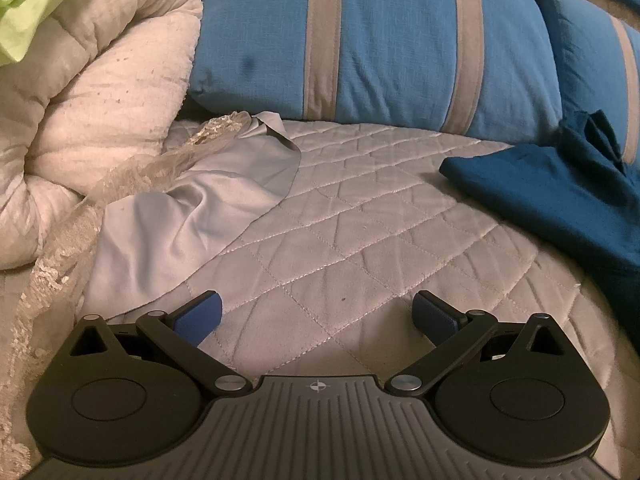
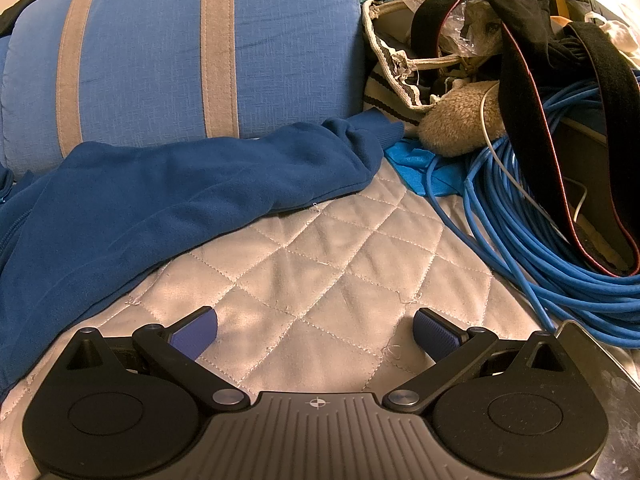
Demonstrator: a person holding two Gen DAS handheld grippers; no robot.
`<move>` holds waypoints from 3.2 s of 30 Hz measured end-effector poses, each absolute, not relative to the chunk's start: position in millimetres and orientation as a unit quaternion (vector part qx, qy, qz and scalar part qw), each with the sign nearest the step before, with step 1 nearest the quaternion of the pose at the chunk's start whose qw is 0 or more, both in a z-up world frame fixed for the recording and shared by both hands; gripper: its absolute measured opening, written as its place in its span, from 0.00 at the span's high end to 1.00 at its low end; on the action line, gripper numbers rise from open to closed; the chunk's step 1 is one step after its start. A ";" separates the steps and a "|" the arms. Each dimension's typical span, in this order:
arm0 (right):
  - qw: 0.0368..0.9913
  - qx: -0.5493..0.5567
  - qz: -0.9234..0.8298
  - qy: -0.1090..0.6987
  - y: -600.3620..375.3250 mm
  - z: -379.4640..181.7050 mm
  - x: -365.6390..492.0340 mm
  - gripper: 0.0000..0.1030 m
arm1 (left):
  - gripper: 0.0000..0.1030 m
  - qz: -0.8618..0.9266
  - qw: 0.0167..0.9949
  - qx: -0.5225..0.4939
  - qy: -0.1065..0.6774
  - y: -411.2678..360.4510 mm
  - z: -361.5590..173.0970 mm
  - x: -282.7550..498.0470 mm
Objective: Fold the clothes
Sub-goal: 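Move both tools over the blue sweatshirt on the bed, then bring the left tool down to the sleeve cuff nearest it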
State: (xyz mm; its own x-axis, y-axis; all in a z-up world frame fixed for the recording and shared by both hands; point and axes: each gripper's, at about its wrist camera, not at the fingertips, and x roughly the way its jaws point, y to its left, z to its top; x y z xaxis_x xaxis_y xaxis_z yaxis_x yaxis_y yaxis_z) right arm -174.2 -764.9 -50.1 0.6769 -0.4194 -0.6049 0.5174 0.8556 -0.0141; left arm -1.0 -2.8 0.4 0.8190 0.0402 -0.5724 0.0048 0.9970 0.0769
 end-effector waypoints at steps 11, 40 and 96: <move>0.893 0.100 -0.296 0.324 -731.2 -52.6 -184.4 0.00 | 0.00 0.028 0.948 0.054 0.311 -7.9 4.4 -5.0; 0.940 0.050 -0.115 0.316 -617.2 44.8 -183.2 0.00 | 0.00 -0.064 0.937 0.079 0.334 -63.0 82.0 -28.0; 0.925 0.088 0.002 0.369 -501.8 19.7 -187.8 0.00 | 0.68 -0.228 0.869 0.143 0.415 -232.1 35.8 23.5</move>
State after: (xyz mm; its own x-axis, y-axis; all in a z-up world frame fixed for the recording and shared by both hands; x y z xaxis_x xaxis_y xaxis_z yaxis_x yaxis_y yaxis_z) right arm -187.8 -501.8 19.7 0.7270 0.0680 -0.6833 0.0615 0.9846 0.1635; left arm 23.5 -232.1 35.8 0.5516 -0.2784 -0.7862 0.5157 0.8547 0.0591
